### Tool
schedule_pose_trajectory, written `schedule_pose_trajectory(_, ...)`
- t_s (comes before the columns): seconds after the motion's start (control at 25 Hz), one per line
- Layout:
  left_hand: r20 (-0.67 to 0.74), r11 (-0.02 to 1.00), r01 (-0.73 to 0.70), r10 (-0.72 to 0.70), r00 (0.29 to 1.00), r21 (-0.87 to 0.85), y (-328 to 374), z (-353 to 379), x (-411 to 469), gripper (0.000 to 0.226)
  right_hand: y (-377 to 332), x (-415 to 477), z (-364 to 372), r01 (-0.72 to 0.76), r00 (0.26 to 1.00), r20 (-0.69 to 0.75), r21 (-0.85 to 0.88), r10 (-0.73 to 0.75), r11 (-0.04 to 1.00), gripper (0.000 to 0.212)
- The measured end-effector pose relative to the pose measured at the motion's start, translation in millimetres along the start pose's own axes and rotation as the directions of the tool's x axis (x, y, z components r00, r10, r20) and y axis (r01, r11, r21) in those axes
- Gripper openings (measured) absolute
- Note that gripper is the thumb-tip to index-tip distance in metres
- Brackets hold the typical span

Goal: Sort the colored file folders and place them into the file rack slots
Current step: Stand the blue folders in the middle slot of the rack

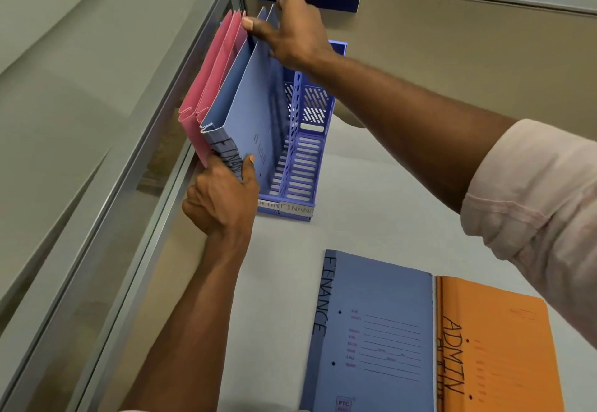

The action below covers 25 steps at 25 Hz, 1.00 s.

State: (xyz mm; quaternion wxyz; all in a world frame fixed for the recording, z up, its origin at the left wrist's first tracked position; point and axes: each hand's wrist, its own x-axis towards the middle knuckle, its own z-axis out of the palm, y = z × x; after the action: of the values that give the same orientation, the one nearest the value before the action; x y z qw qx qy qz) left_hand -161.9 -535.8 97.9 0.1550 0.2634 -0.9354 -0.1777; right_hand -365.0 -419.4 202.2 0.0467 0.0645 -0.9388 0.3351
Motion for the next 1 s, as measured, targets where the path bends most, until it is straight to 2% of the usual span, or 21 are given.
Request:
schedule_pose_trajectory(0.24,0.02,1.0,-0.005,0.004,1.0,0.029,5,2,8,0.055,3,-21,9,0.032,0.999,0.002,0.01,-0.032,0.999,0.052)
schedule_pose_trajectory(0.52,0.015,0.999,-0.019,0.018,1.0,0.029,-3,14,5,0.059,11,-116,6,0.192,0.965,0.185,-0.03,-0.184,0.981,0.065)
schedule_pose_trajectory(0.6,0.039,0.999,-0.007,0.005,0.999,0.035,-7,17,2,0.06,25,-159,10,0.18,0.963,0.2,0.013,-0.179,0.984,0.061)
schedule_pose_trajectory(0.68,0.078,1.0,0.004,-0.006,0.997,0.027,-15,21,-4,0.059,49,-210,19,0.069,0.977,0.191,0.112,-0.09,0.991,0.053)
schedule_pose_trajectory(0.76,0.133,0.999,0.016,-0.02,0.991,0.032,-27,25,-15,0.054,81,-271,32,-0.114,0.972,0.222,0.186,0.071,0.976,0.043)
schedule_pose_trajectory(0.88,0.268,0.994,0.014,-0.043,0.963,0.108,-56,35,-48,0.043,135,-380,56,-0.395,0.901,0.286,0.234,0.326,0.888,0.029)
schedule_pose_trajectory(1.0,0.465,0.983,-0.09,0.005,0.885,0.161,-82,45,-110,0.041,178,-484,66,-0.563,0.821,0.228,0.172,0.523,0.809,0.026)
